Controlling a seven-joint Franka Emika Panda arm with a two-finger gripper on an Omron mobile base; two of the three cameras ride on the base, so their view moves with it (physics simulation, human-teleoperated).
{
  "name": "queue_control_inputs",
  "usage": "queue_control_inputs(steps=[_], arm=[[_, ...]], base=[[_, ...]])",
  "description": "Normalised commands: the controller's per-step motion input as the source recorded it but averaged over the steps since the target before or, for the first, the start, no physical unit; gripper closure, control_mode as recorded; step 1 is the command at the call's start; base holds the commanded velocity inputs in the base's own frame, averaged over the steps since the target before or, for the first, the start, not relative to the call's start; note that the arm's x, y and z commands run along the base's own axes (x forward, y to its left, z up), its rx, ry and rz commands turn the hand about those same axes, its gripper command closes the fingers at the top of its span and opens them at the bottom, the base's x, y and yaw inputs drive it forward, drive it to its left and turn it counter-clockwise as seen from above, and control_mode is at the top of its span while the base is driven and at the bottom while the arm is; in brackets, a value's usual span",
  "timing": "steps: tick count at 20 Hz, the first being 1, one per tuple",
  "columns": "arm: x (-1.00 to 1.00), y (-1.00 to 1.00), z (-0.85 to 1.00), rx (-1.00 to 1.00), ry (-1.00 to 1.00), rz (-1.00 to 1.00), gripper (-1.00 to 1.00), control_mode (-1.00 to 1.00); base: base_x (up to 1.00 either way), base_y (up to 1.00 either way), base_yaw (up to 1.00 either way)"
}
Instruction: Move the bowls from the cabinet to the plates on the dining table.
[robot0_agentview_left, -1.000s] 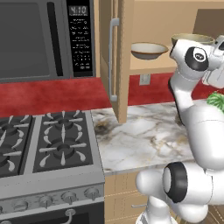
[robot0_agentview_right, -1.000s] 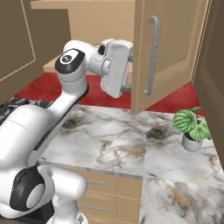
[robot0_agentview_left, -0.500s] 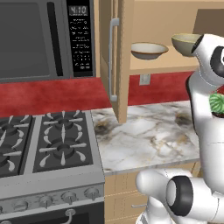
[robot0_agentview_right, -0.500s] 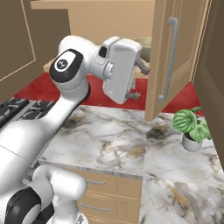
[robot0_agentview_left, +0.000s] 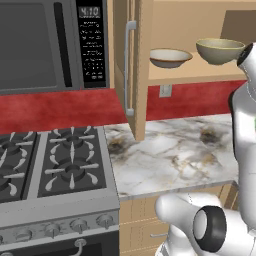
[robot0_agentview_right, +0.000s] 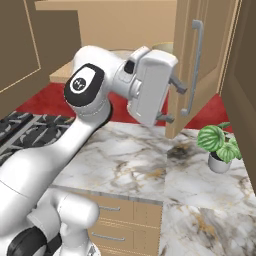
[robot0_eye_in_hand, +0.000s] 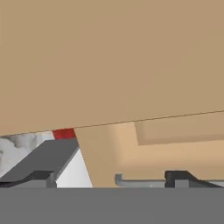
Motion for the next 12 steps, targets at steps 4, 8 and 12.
queue_control_inputs(steps=[4, 8, 12], arm=[[0.00, 0.53, 0.10, -0.04, -0.03, 0.04, -1.00, -1.00], [-0.03, 0.65, 0.26, -0.05, 0.00, 0.02, -1.00, -1.00], [0.15, 0.29, 0.16, -0.03, 0.00, 0.00, -1.00, -1.00]], base=[[0.00, 0.00, 0.00], [0.00, 0.00, 0.00], [0.00, 0.00, 0.00]])
